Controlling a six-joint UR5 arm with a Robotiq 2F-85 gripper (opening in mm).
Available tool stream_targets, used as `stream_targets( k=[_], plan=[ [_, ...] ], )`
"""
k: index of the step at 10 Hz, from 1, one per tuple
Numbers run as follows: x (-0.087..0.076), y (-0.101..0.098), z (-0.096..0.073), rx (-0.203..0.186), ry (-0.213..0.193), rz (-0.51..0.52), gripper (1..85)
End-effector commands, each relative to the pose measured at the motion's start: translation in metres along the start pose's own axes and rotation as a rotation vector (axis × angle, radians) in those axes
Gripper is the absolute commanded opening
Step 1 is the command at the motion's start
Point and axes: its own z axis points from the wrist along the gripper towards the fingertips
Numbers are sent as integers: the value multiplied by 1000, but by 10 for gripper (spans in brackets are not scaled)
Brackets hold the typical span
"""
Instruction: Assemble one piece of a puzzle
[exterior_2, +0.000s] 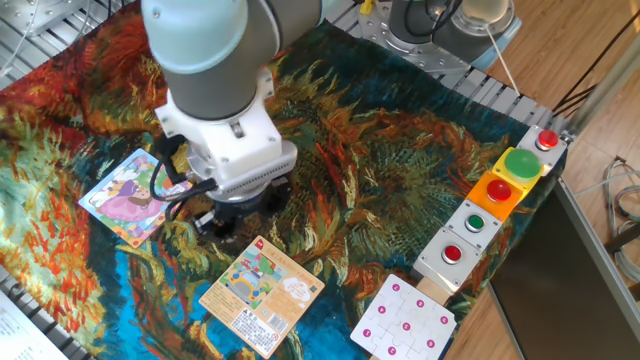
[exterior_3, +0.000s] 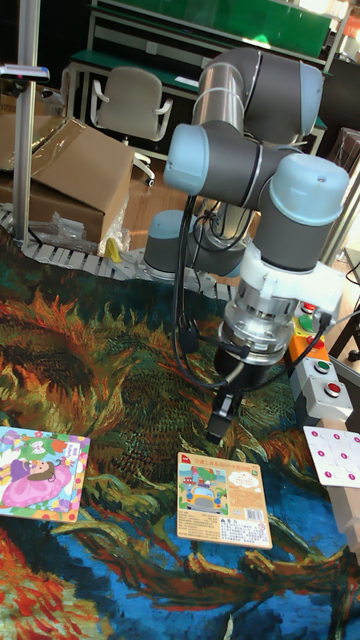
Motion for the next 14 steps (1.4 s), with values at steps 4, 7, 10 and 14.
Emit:
stream_targets(
  k=[4,7,10,14],
  plan=[
    [5,-14,25,-38,39,-106,463],
    [-1,-10,26,-52,19,-119,503],
    [4,-19,26,-21,42,-151,503],
    [-11,-28,61,-30,28,-218,517]
  ],
)
